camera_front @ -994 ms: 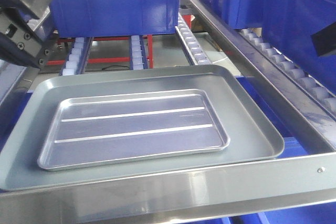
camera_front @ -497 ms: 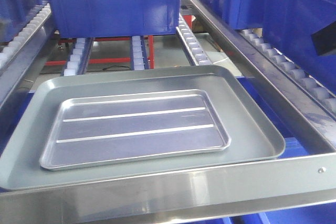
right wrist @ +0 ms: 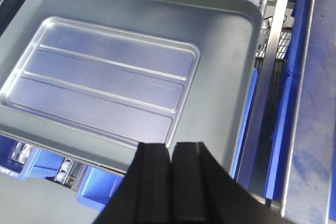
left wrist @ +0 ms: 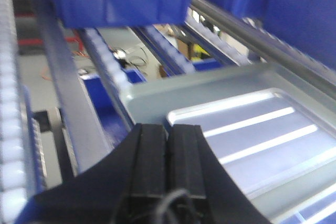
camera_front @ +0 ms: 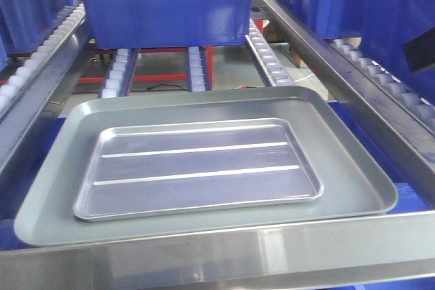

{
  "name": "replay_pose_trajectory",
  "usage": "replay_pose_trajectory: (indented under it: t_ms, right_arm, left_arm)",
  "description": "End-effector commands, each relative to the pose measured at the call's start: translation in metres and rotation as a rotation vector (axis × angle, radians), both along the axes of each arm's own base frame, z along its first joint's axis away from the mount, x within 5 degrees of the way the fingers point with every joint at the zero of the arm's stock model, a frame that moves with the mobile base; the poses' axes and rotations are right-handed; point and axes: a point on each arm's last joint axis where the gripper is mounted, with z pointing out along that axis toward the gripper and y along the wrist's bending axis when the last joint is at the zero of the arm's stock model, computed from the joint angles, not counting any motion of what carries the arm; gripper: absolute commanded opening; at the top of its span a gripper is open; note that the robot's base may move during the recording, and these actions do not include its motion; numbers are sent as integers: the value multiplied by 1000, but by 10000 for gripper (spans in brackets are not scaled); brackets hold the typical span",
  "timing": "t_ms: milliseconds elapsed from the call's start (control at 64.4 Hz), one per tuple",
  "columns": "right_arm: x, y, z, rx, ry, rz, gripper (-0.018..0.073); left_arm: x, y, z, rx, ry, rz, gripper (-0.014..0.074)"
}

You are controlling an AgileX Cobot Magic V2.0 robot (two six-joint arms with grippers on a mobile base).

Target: Grab silver tray and stack on right shelf

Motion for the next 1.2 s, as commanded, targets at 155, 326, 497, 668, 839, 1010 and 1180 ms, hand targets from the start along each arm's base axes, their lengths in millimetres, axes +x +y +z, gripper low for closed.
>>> replay_pose_trajectory:
  t_ms: [155,326,497,668,839,1010,1180]
  right_arm:
    - [3,4,16,39,-98,32,52]
    - [3,4,16,39,-98,32,52]
    - [3,3,16,38,-96,31,52]
    - [3,3,16,35,-93,30,52]
    - [3,3,16,35,-93,30,52]
    - [2,3,16,36,-94,29,52]
    - [-7,-3,12,53,-116,31,52]
  left_arm:
    - [-5,10,5,-53,-145,110,-98]
    - [-11,12,1,-47,-129,106,-98]
    - [-11,12,0,-44,-122,105,-99]
    - [-11,12,0,-45,-122,104,-99]
    - [-11,12,0,-45,-122,104,-99]
    - [-11,12,0,-45,-122,104,-99]
    - [-11,12,0,-44,-122,106,-99]
